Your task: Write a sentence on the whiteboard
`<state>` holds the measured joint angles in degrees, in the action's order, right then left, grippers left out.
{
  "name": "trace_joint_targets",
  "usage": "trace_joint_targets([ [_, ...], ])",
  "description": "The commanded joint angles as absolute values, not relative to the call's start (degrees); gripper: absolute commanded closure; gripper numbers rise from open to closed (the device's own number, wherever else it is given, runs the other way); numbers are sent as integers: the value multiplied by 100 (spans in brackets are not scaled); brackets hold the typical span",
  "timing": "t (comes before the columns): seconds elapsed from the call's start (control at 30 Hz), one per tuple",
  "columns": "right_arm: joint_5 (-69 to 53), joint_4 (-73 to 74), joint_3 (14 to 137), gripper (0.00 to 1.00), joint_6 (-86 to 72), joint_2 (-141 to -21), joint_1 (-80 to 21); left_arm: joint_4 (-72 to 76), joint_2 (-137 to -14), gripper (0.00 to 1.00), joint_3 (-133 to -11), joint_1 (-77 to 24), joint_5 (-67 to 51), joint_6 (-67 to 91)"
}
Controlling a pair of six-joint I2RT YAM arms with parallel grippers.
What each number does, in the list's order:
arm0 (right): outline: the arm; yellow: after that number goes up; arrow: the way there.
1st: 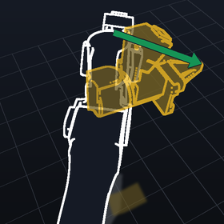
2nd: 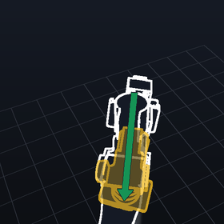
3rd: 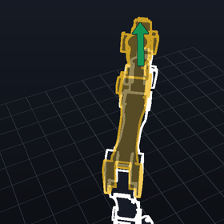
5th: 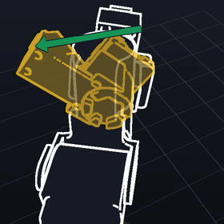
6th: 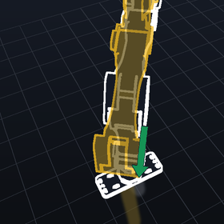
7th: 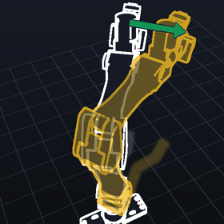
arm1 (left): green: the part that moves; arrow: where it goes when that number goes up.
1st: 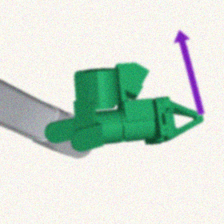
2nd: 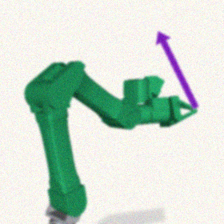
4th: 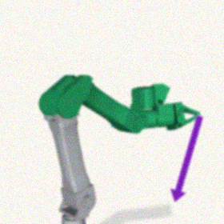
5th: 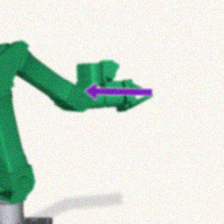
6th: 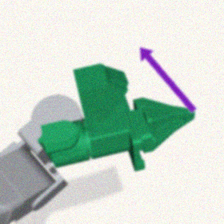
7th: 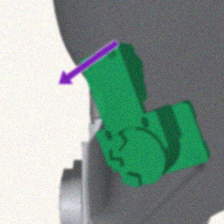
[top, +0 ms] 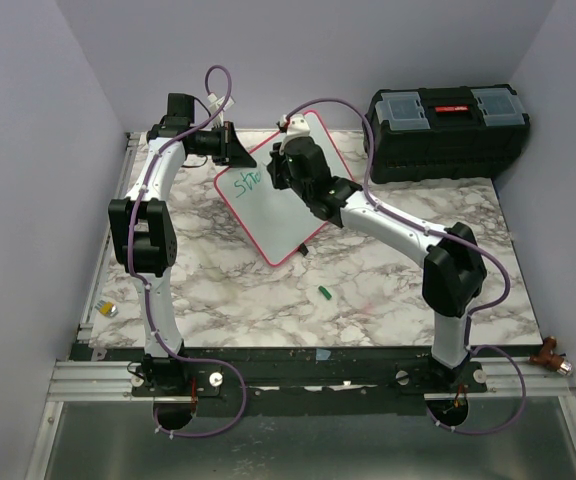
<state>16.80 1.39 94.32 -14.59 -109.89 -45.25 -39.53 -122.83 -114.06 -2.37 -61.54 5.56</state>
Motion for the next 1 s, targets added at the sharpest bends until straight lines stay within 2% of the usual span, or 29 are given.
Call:
trace_joint_targets([
  [0.0, 1547, 57, 9473, 99, -1519, -11151, -4491, -4023, -12226, 100, -11355, -388, -6302, 150],
  [0.53, 1477, 53, 8743, 99, -1715, -10838, -4481, -4026, -12216, 100, -11348, -392, -6302, 141],
  [0.97, 1385, 61, 8914, 100, -1762, -10855, -4482, -4021, -12212, 100, -11338, -387, -6302, 141],
])
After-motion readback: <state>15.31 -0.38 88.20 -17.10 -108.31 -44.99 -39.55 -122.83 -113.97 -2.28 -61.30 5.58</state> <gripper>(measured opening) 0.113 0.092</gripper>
